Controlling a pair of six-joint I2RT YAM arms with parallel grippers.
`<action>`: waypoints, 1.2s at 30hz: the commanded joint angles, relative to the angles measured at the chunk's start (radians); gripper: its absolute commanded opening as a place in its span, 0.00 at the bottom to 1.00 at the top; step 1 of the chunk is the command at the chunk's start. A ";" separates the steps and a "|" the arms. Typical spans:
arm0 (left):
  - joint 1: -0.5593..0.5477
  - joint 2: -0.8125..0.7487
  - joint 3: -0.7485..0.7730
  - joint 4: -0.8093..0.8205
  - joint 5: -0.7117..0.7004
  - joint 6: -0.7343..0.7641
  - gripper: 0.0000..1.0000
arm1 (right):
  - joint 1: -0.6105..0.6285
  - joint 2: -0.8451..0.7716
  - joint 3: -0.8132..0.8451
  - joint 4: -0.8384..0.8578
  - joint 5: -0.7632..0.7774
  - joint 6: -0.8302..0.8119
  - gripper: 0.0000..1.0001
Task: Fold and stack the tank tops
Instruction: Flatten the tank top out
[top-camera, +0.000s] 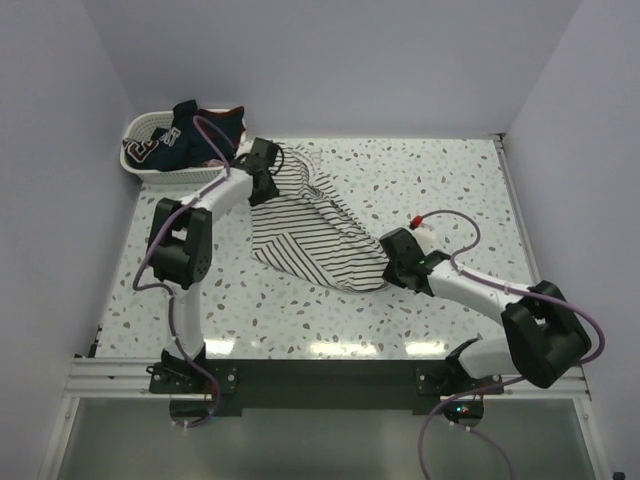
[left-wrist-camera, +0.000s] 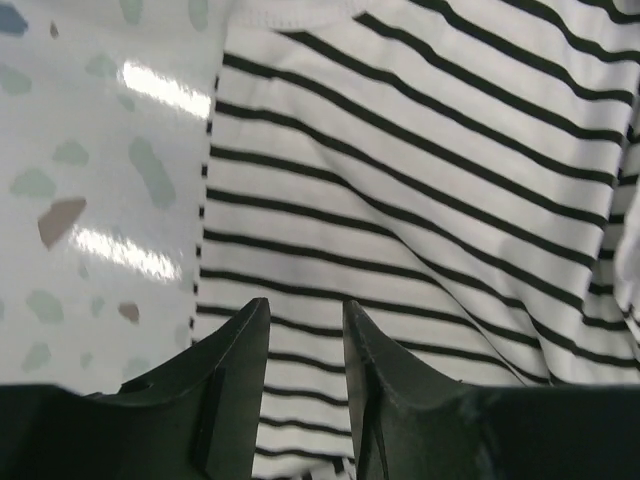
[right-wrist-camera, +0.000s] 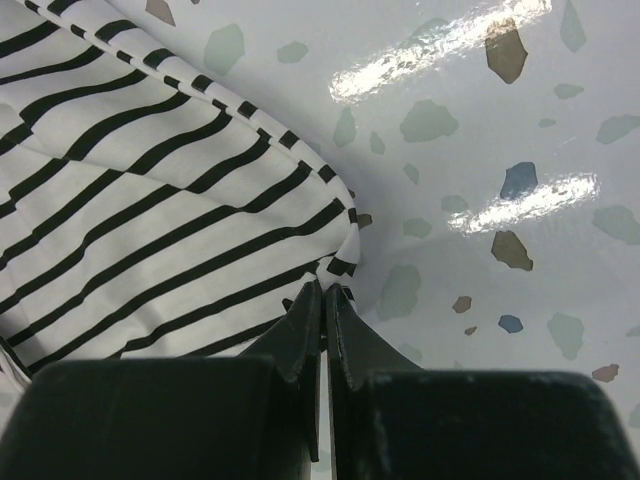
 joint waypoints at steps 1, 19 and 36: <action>-0.063 -0.100 -0.039 -0.102 -0.082 -0.198 0.40 | 0.001 0.018 0.044 0.040 0.048 -0.020 0.00; -0.133 -0.030 -0.028 -0.359 0.021 -0.522 0.35 | -0.001 0.079 0.035 0.084 0.028 -0.033 0.00; -0.168 -0.053 -0.066 -0.299 0.079 -0.482 0.35 | -0.001 0.110 0.029 0.101 0.016 -0.035 0.00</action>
